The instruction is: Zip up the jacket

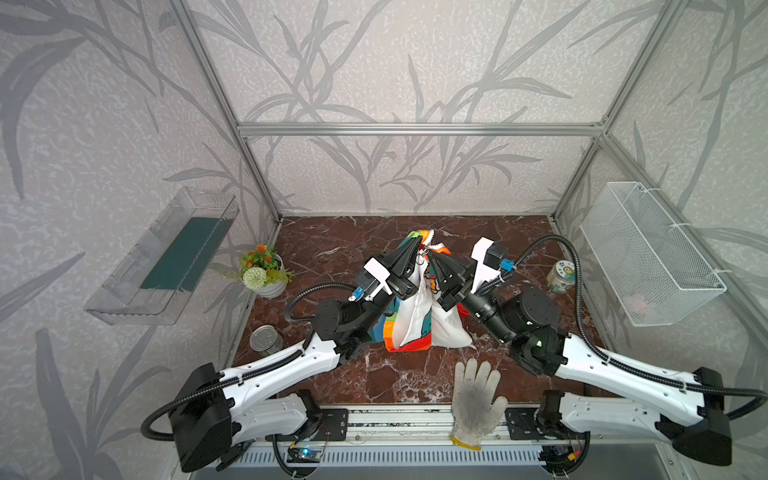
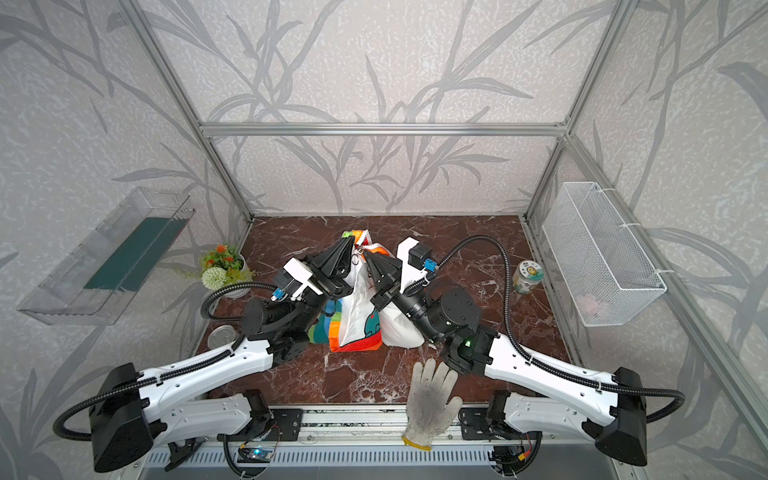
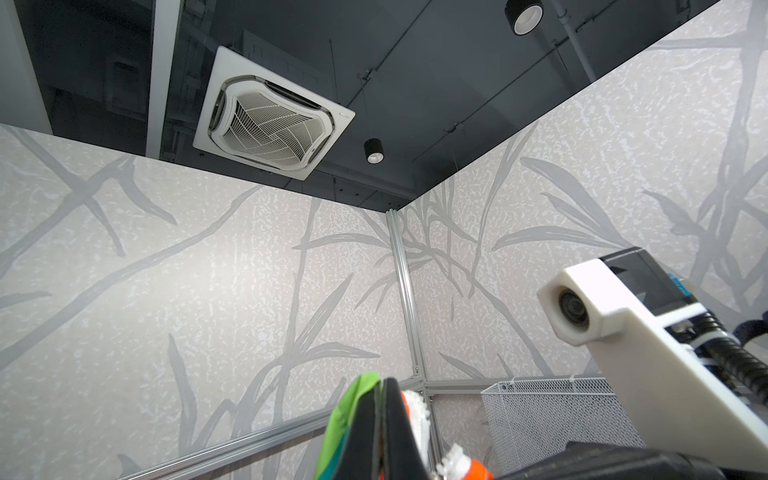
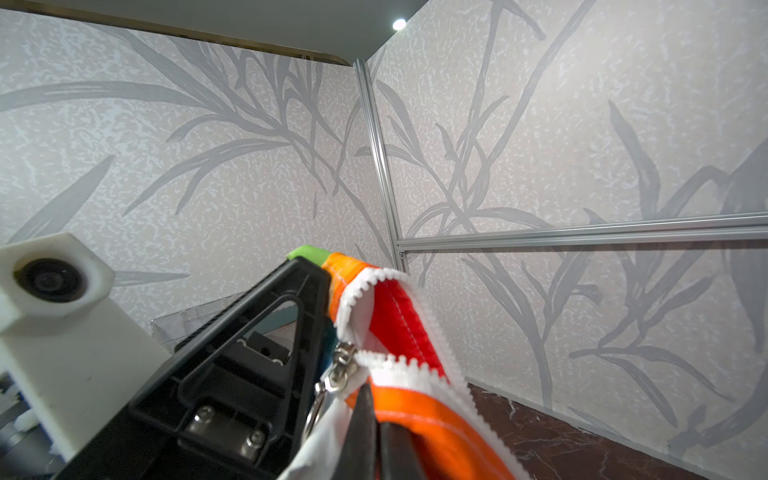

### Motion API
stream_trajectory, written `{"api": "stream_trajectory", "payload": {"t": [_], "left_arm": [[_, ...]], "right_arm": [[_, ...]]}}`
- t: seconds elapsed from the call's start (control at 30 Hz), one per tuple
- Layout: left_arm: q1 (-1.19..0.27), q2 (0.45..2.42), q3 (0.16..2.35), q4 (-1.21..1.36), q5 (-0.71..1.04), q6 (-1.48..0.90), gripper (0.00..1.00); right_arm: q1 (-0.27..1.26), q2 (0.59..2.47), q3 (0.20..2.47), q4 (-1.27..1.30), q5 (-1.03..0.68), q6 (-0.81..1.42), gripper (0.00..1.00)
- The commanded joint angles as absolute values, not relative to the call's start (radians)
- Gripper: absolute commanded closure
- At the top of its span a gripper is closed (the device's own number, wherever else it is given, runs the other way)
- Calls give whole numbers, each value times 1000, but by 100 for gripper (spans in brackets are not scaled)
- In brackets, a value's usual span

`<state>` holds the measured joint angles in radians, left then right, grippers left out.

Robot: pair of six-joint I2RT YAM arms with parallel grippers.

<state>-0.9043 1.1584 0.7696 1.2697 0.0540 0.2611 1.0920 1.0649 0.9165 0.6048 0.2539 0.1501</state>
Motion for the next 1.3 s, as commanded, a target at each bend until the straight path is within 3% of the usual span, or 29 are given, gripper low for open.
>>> {"api": "stream_trajectory", "payload": {"t": [0.0,1.27], "left_arm": [[-913,1150,796,1315,58,299,100],[-923,1137,787,1234,64,439,100]], "right_arm": [[1100,1034,923,647,269,160,100],[1103,1011,930,604,289,196,100]]}}
